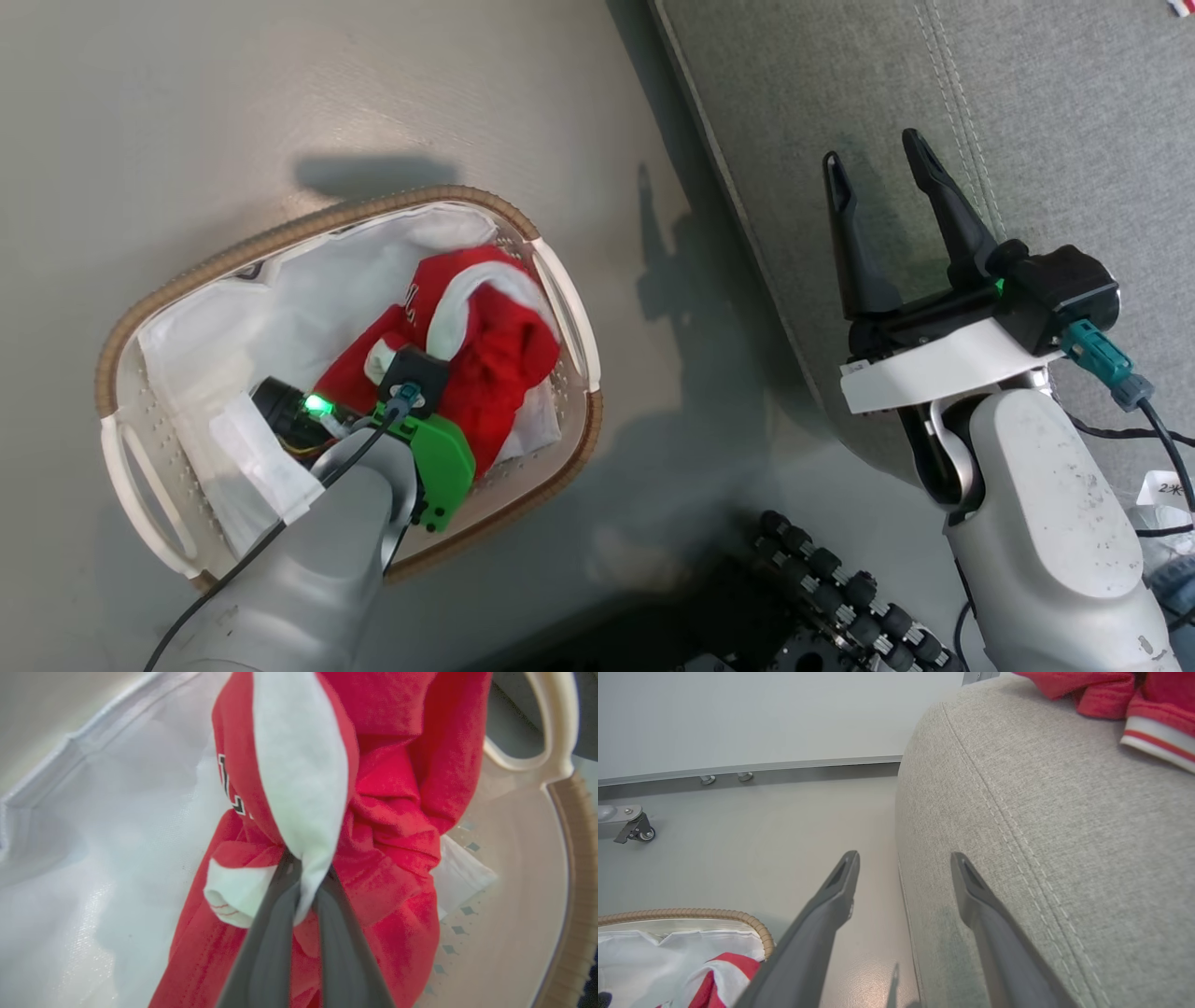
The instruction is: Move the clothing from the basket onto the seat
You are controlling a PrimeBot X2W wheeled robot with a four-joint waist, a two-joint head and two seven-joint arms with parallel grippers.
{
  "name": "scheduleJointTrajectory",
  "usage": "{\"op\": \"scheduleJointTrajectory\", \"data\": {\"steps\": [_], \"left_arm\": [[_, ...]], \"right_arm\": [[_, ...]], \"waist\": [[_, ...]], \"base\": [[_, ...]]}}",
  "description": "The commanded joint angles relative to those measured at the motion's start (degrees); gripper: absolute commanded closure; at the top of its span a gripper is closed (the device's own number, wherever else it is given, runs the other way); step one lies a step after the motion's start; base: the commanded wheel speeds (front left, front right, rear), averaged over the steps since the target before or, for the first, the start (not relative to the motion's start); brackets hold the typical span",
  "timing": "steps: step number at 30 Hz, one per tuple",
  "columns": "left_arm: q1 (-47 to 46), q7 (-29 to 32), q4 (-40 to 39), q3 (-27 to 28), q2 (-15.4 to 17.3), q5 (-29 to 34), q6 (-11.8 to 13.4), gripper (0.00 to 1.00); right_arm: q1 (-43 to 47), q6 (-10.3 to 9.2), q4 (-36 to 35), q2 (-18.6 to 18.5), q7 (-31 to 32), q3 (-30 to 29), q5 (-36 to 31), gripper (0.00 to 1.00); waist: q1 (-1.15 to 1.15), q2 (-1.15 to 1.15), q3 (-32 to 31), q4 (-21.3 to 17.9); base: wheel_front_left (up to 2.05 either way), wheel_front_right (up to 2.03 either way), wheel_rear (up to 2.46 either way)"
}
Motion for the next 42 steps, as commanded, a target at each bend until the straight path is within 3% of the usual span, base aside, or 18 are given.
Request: {"op": "scheduleJointTrajectory", "data": {"steps": [1,11,26,33,42], "left_arm": [[0.5,-0.3,-1.1,0.2,0.1,-0.4,0.2,1.00],[7.1,-0.3,-10.4,1.2,-0.2,-1.0,-1.0,1.00],[15.9,-0.3,-26.3,5.6,0.8,0.1,-2.7,1.00],[12.4,-0.3,-31.5,5.6,3.6,2.5,-3.8,1.00],[2.9,0.5,-34.0,2.5,6.5,2.7,-4.7,1.00]], "right_arm": [[-0.1,-0.07,0.4,-0.2,0.0,-0.2,-0.6,0.00],[2.3,-0.06,2.6,-0.2,0.0,-1.8,-4.0,0.00],[11.5,-0.07,6.5,-0.2,0.0,-6.4,-10.1,0.00],[15.8,-0.06,7.7,-0.2,0.0,-6.9,-11.6,0.00],[17.1,-0.06,8.3,-0.2,0.0,-4.3,-12.1,0.00]], "waist": [[-0.01,0.00,-1.6,1.4],[-0.01,0.00,-10.4,5.6],[-0.01,0.00,-30.8,14.7],[-0.01,0.00,-39.1,18.0],[-0.01,0.00,-46.0,19.6]], "base": [[0.00,0.00,0.00],[0.00,0.00,0.00],[0.00,0.00,0.00],[0.00,0.00,0.00],[0.00,0.00,0.00]]}}
